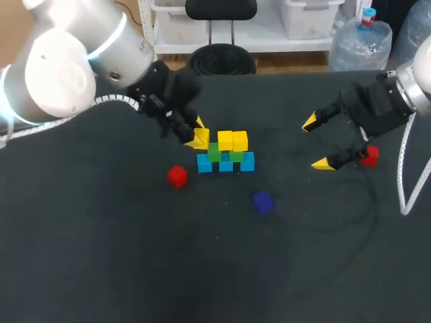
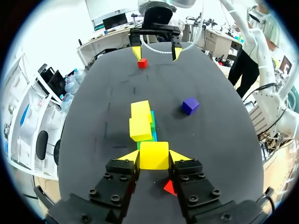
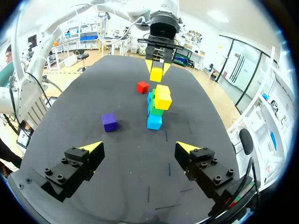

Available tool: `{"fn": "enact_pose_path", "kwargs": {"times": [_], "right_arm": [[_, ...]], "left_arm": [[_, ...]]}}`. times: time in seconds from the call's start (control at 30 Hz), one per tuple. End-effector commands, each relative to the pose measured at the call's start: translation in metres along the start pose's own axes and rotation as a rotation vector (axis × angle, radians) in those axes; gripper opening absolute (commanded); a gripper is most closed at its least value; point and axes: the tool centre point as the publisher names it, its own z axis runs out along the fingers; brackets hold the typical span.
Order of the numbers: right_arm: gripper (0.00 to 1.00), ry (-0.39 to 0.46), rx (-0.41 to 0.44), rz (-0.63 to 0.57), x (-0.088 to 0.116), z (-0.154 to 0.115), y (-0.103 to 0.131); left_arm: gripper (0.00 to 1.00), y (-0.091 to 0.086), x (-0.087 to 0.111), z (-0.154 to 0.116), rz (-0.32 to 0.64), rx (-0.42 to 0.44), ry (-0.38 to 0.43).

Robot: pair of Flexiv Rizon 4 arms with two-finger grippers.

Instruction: Place the blue cubes, place green cubes on the blue cubes, place the yellow cubes on the green cubes, then place the red cubes on the yellow cubes, and place purple cube on the red cubes.

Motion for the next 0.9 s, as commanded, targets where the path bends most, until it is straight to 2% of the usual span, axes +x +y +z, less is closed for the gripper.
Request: {"fn": "enact_pose_path", "kwargs": {"times": [0.03, 0.43, 0.9], "right_arm": [[1.0, -0.002, 0.0, -0.001, 0.0, 0.0, -0.001], [1.0, -0.002, 0.0, -0.001, 0.0, 0.0, -0.001], [1.0, -0.002, 0.0, -0.001, 0.0, 0.0, -0.001]], "left_arm": [[0.0, 0.0, -0.003, 0.002, -0.017, 0.002, 0.013], [0.0, -0.001, -0.005, 0.007, -0.06, 0.0, 0.019], [0.0, 0.008, -0.002, 0.013, -0.08, -0.012, 0.003]]}}
